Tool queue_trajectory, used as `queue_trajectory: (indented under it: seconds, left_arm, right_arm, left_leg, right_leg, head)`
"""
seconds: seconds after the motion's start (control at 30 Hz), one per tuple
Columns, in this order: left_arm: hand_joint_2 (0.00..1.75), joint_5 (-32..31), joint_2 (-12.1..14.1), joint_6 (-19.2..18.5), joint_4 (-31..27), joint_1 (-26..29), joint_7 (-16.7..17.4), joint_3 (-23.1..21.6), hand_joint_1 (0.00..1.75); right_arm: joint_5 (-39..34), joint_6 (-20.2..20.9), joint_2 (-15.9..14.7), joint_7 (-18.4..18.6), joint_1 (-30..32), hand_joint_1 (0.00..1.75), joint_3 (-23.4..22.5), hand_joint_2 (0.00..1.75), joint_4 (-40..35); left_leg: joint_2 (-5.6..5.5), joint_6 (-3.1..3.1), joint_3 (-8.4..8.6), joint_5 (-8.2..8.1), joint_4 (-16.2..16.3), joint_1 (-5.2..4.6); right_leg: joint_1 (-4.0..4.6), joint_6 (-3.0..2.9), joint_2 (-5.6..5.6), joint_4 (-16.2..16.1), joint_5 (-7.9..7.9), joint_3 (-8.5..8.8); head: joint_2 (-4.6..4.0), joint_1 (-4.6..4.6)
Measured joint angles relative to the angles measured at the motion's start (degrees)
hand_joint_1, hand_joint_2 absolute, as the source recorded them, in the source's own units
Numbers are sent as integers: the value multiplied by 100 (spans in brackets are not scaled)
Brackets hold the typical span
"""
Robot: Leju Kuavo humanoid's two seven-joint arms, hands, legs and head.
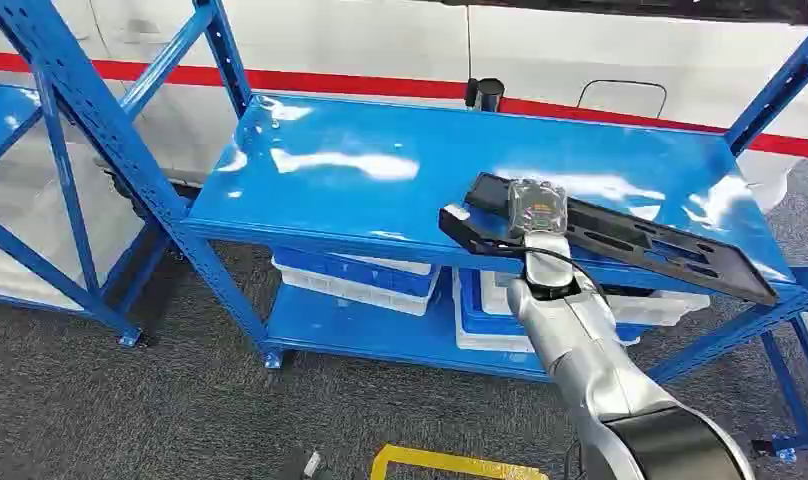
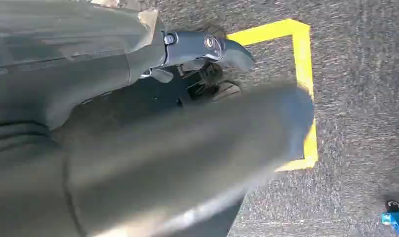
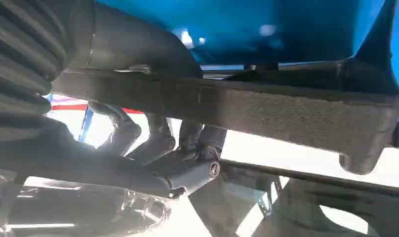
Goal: Take the parts from the cabinet and place them on the table.
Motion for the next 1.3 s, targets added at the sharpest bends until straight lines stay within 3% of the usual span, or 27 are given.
queue_trajectory:
  seconds: [0.17, 0.33, 0.5, 0.63, 0.97, 1.13, 1.3]
  left_arm:
    - [175, 21, 0, 227, -13, -5, -61, 0, 0]
    - [175, 218, 2, 472, -11, 1, 31, 55, 0]
    - [175, 249, 4, 505, -11, 3, 68, 109, 0]
    - [175, 249, 7, 514, -11, 11, 70, 144, 0]
    - [175, 232, 26, 582, -11, 50, -188, 164, 0]
    - [175, 225, 52, 516, -4, 303, -875, 166, 0]
    - [175, 225, 74, 492, 18, 420, -984, 166, 0]
  right_arm:
    - [0, -192, -9, -33, 7, 175, 0, 175, 2]
    - [0, -991, -4, -240, 37, 175, 0, 175, -72]
    - [0, -1062, 0, -282, 32, 175, 0, 175, -168]
    - [0, -1416, -24, -243, 82, 175, 0, 175, -401]
    - [0, -1471, -295, -441, 171, 175, 72, 175, -1500]
    - [0, -1471, -544, -290, 213, 175, 276, 175, -2009]
    - [0, -1471, -763, -168, 239, 175, 509, 175, -2479]
  left_leg:
    - [0, 0, -1, 0, 0, 0]
    - [3, 0, -5, 0, 0, 0]
    - [1, 0, -8, 0, 0, 1]
    - [3, 0, -9, 0, 0, 1]
    - [0, 0, -11, 0, 0, 0]
    - [2, 0, -12, -1, 0, 0]
    - [3, 0, -16, -1, 0, 0]
  right_leg:
    - [0, 0, 0, 0, 0, 0]
    - [1, 1, 1, 2, 1, -1]
    - [3, 1, 0, 2, 0, -3]
    - [2, 0, 1, 1, 0, -6]
    - [2, 1, 0, 1, 0, -6]
    - [2, 1, 1, 1, 0, -9]
    - [2, 1, 1, 0, 0, -13]
  head:
    - [0, -2]
    - [0, -2]
    - [0, -2]
    - [0, -2]
    - [0, -2]
    - [0, -2]
    - [0, -2]
